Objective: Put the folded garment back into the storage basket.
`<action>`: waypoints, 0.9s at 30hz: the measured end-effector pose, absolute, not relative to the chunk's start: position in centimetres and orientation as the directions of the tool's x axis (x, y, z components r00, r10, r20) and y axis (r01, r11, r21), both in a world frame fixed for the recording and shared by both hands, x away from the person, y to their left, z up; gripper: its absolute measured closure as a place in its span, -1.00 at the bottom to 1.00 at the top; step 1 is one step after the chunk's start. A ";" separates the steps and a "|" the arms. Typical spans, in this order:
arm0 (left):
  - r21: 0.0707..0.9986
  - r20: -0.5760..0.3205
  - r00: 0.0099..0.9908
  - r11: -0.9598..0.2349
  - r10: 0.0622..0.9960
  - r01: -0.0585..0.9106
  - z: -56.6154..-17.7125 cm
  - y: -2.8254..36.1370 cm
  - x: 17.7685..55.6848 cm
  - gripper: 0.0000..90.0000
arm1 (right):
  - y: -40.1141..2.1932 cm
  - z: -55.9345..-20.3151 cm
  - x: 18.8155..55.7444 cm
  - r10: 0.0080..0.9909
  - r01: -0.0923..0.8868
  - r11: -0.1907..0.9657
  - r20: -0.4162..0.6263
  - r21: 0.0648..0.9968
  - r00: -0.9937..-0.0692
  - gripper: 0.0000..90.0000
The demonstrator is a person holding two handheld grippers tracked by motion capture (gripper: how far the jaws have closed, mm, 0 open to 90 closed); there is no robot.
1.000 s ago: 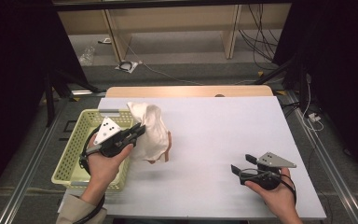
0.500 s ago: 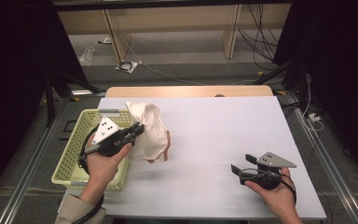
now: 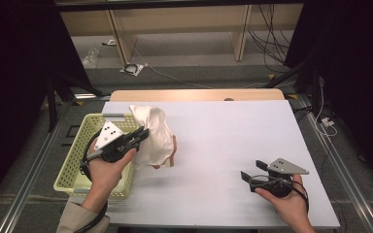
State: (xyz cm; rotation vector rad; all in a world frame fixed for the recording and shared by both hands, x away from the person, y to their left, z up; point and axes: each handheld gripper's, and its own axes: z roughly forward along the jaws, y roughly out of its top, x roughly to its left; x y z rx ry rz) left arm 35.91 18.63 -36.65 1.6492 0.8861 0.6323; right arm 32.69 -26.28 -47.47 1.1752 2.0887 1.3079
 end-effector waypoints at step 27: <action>0.970 -0.041 0.563 -0.102 0.825 0.221 -36.3 19.3 35.9 0.81 | -26.3 -47.5 32.7 0.823 0.440 0.208 0.087 0.874 -0.562 -0.39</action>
